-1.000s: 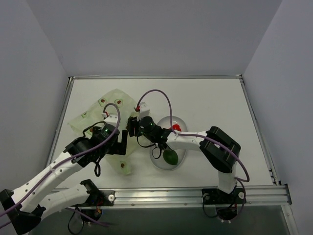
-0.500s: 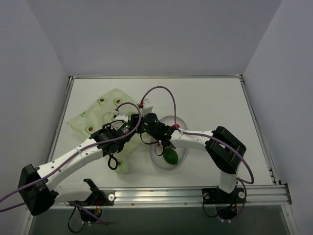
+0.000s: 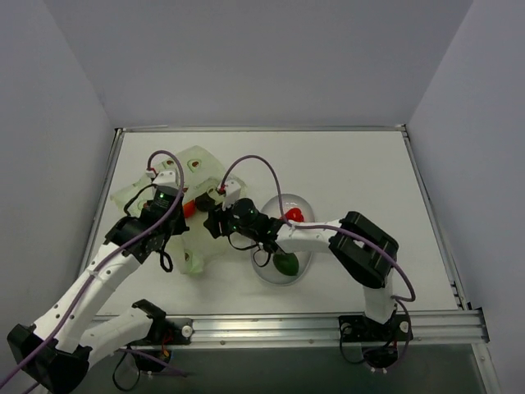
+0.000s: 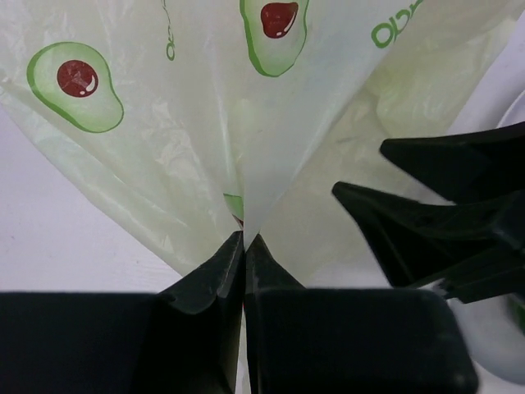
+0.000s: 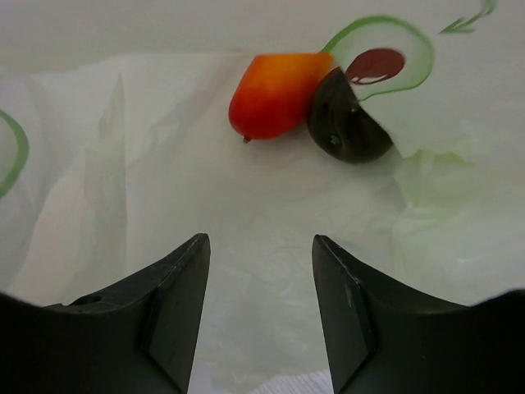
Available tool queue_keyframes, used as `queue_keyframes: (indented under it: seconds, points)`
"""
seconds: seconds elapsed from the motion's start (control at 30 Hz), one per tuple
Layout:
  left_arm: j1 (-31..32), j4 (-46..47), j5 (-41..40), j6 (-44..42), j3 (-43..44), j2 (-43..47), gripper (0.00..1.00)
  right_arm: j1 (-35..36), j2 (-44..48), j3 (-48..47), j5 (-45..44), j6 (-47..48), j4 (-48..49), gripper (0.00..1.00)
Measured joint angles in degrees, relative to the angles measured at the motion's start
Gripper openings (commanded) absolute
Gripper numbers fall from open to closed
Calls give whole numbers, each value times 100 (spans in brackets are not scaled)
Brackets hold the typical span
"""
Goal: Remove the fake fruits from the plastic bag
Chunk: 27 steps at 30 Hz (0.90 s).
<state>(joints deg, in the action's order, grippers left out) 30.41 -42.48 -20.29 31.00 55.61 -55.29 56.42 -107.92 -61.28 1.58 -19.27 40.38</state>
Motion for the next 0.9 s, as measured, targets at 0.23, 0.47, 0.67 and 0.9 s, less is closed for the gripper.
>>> queue_keyframes:
  seconds: [0.23,0.47,0.67,0.9]
  points:
    - [-470,278,1060,-157,7,4,2,63,-804,-785,-105,227,61,77]
    - [-616,400,1554,-201,-4,-31,2,11,-1537,-1657,-448,459,87,91]
    - [-656,431,1740,-212,-46,22,2,-76,-2186,-2326,-1078,374,52,91]
    - [-693,514,1917,-212,-378,70,2,-96,-2684,-2677,-1766,57,26,91]
